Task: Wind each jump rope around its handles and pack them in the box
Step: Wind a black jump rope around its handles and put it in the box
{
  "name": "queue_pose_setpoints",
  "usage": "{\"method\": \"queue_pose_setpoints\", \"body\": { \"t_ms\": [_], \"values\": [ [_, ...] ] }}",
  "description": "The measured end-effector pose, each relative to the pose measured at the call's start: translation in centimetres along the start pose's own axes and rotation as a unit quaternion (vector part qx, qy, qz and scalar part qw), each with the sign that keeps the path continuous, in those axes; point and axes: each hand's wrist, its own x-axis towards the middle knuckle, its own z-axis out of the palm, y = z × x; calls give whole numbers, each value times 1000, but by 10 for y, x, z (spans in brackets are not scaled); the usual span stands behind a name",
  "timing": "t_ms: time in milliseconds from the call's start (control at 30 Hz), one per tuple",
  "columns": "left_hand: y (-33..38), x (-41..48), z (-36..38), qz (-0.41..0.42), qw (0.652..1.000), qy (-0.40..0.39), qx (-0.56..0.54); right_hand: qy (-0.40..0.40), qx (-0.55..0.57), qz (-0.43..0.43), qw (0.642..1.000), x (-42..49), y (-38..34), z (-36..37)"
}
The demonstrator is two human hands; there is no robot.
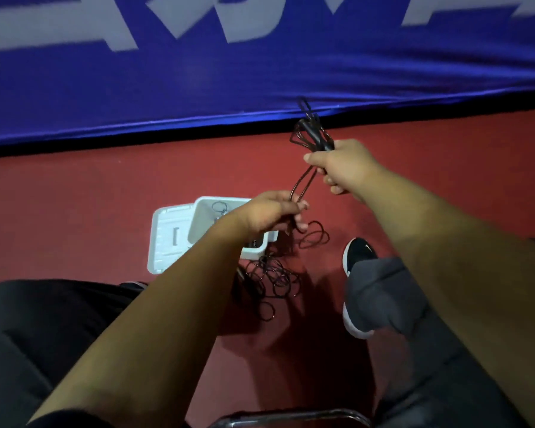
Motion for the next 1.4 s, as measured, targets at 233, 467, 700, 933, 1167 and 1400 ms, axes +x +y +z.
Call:
{"method": "queue_pose_setpoints", "body": {
  "t_ms": [233, 467, 700, 933, 1167, 1400],
  "values": [
    [81, -115, -10, -15, 992, -122, -3, -18, -9, -81, 996, -72, -76, -6],
    [52, -170, -49, -175, 930, -35, 322, -221, 100, -107, 964, -118, -118, 20],
    [64, -181, -101, -23, 969, 227, 90, -224, -138, -189, 946, -130, -117, 44],
    [94, -179, -90, 134, 978, 55, 147, -270, -115, -181, 939, -116, -99, 60],
    [101, -155, -113, 125, 972, 95, 175, -286, -232, -147, 918, -88, -87, 59],
    [123, -156, -107, 120, 949, 146, 253, -270, -370, -126, 880, -64, -76, 63]
  ]
}}
